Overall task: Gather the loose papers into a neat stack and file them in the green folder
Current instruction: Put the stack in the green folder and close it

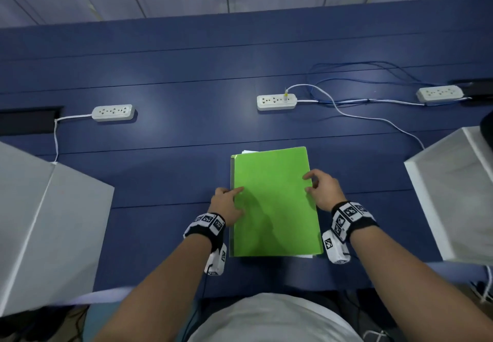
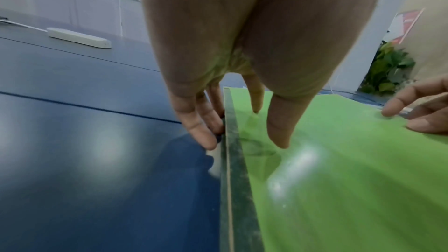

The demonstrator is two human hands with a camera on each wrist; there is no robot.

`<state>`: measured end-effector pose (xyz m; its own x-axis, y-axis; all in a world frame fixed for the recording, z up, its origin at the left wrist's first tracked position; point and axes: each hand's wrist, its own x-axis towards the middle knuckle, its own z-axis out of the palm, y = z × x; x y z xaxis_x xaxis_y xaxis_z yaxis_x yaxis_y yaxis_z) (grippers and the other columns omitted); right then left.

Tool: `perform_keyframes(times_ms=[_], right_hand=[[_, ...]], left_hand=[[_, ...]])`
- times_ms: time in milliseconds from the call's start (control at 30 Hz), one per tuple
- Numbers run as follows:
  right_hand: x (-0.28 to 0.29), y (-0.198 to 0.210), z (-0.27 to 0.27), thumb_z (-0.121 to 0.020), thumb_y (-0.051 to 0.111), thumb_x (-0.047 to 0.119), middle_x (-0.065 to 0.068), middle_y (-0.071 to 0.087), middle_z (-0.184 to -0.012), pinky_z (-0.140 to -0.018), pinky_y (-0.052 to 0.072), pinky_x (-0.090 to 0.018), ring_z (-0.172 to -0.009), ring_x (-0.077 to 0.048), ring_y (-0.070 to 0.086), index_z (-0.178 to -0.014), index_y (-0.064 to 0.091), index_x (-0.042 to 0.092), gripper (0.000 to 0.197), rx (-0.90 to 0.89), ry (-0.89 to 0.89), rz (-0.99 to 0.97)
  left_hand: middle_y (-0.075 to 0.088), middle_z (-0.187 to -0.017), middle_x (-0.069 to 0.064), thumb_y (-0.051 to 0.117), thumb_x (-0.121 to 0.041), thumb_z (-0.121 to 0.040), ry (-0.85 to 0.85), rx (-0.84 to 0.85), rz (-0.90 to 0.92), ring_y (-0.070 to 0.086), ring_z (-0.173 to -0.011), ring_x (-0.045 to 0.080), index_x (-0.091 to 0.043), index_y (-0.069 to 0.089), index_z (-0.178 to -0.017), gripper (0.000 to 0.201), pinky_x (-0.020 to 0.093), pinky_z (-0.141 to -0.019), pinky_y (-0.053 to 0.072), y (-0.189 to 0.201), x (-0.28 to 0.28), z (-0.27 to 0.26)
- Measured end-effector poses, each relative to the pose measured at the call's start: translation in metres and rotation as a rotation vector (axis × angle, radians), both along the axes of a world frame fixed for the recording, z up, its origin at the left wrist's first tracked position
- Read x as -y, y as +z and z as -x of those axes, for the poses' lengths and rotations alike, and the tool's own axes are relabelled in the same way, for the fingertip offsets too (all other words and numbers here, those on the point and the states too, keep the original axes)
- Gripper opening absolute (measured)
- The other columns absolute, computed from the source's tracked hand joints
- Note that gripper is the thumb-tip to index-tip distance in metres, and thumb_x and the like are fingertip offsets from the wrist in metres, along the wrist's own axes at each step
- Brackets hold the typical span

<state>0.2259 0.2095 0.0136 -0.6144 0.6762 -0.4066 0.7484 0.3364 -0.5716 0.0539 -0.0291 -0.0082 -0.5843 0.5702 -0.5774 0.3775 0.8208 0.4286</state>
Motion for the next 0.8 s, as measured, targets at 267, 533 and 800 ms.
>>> perform_keyframes(times_ms=[267,533,800], right_hand=[[0.009,-0.029,-0.006,-0.09,0.061,-0.004,0.006,0.053,-0.072,-0.052,0.037,-0.019,-0.063,-0.01,0.056,-0.093,0.068,0.018,0.023,0.068,-0.036,-0.016],[0.02,-0.029,0.003,-0.081,0.078,0.037,-0.011,0.041,-0.14,-0.106,0.047,-0.048,-0.124,-0.033,0.051,-0.133,0.055,0.026,0.059,0.187,0.043,-0.022],[0.024,-0.03,0.008,-0.082,0.078,0.033,-0.012,0.041,-0.139,-0.105,0.049,-0.048,-0.123,-0.034,0.053,-0.136,0.055,0.024,0.059,0.218,0.044,-0.064]], left_hand=[[0.033,-0.146,0.008,0.073,-0.021,-0.087,-0.033,-0.067,-0.016,0.055,-0.12,0.027,-0.039,0.042,-0.149,0.072,0.035,-0.103,0.053,-0.016,-0.008,0.001],[0.034,-0.141,0.009,0.073,-0.025,-0.09,0.032,-0.111,-0.029,0.053,-0.122,0.028,-0.036,0.04,-0.151,0.071,0.037,-0.108,0.049,-0.017,-0.012,0.001],[0.035,-0.14,0.007,0.076,-0.03,-0.087,0.026,-0.132,0.023,0.059,-0.113,0.025,-0.04,0.042,-0.15,0.072,0.037,-0.1,0.055,-0.02,-0.015,0.004]])
